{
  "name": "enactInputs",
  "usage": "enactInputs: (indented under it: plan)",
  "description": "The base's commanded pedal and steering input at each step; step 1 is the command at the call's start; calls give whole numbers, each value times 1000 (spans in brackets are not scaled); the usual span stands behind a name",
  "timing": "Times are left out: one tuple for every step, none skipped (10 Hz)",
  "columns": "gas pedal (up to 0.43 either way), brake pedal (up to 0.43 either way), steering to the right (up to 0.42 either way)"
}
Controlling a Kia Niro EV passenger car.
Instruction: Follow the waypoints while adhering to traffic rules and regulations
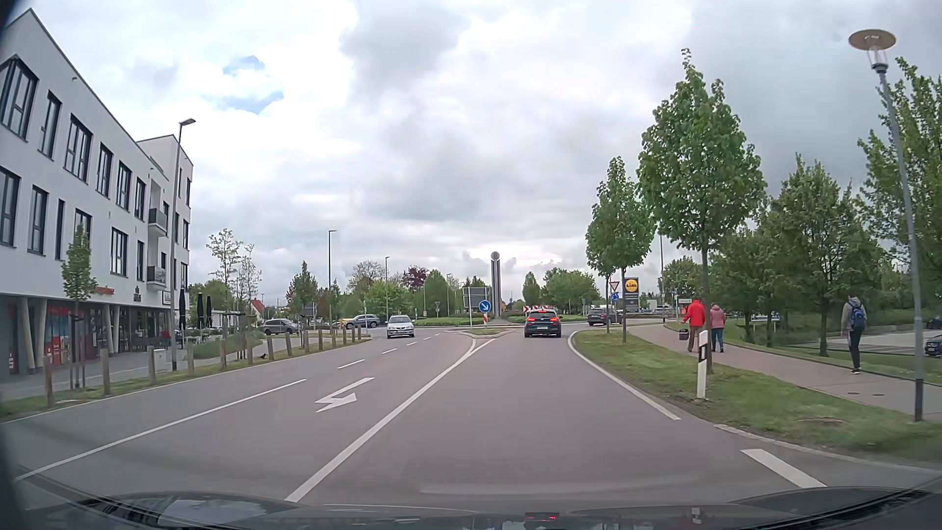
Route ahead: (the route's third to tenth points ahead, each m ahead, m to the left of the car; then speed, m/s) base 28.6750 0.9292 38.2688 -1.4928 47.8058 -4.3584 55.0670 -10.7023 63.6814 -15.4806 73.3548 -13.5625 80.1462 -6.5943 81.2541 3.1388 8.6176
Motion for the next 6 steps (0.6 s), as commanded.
enactInputs:
  plan:
    - [130,12,9]
    - [130,12,10]
    - [118,12,11]
    - [98,12,12]
    - [67,6,12]
    - [47,6,12]
